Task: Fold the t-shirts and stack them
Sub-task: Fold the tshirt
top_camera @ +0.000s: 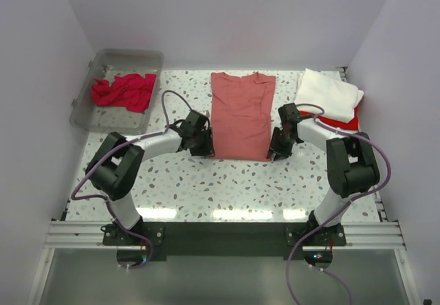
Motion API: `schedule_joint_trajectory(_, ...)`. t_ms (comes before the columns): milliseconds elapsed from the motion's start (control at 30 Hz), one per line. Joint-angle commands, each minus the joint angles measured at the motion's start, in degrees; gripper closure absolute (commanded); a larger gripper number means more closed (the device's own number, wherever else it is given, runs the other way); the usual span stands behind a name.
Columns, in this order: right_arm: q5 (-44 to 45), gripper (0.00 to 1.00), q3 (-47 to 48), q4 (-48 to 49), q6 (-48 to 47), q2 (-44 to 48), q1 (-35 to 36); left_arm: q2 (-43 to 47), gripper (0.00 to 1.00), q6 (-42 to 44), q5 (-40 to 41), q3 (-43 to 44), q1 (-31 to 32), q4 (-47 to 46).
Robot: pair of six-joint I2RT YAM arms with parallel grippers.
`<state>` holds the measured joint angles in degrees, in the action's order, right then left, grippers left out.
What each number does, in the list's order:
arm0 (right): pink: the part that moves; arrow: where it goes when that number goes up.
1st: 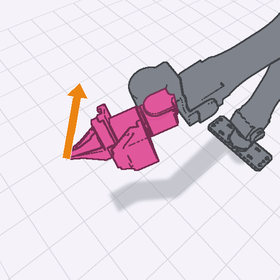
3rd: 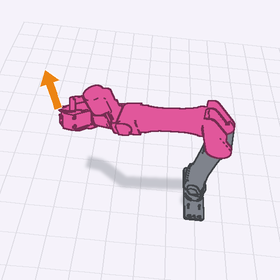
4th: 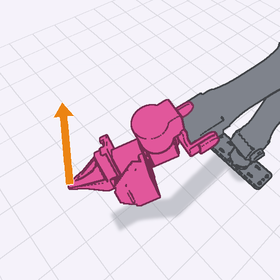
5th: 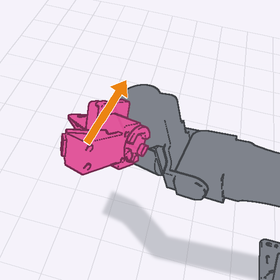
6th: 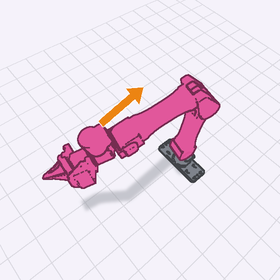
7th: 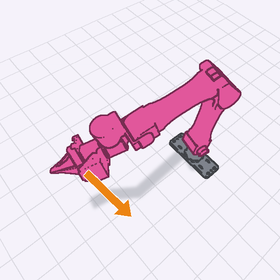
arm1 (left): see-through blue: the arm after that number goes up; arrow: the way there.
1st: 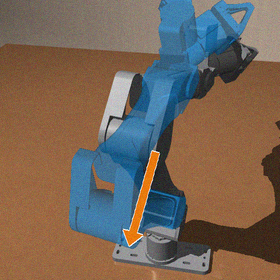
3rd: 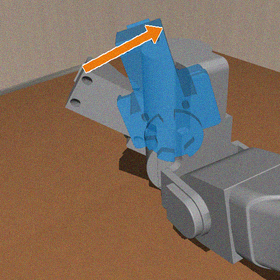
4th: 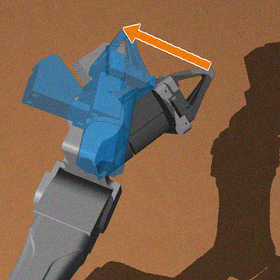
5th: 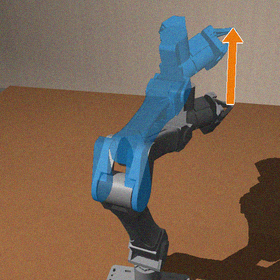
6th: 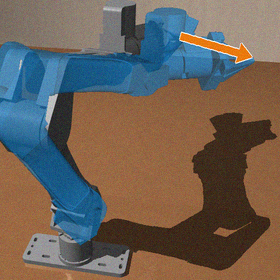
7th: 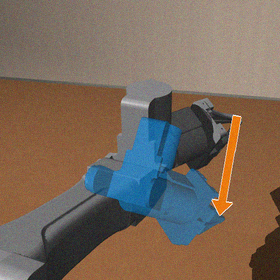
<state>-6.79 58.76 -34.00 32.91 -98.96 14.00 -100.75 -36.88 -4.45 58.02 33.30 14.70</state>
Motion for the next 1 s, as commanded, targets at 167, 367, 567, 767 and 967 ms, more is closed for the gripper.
schedule_joint_trajectory(167, -2.97, 0.80, -1.54, 1.74, -0.65, -2.82, 2.17, -2.17, 0.72, -0.12, -0.12, 1.22, 0.28, 0.95)
schedule_joint_trajectory(367, -3.94, 1.00, -0.50, -0.01, -1.61, -3.09, 2.35, -2.35, 1.00, 0.58, -0.82, 1.13, 0.36, 1.21)
schedule_joint_trajectory(567, -4.81, 1.00, 0.74, -6.76, -4.42, 0.78, 2.44, 1.25, 1.00, 3.47, -1.96, -0.10, 0.36, 3.67)
schedule_joint_trajectory(767, -6.66, 1.00, -0.58, -15.81, -8.55, 7.19, 2.70, 6.43, 1.00, 7.61, -7.85, -1.24, 1.76, 10.60)
schedule_joint_trajectory(967, -6.75, 1.00, -1.02, -24.17, -7.60, 16.58, 6.65, 14.87, 1.00, 4.82, -10.05, -3.26, 4.40, 17.55)
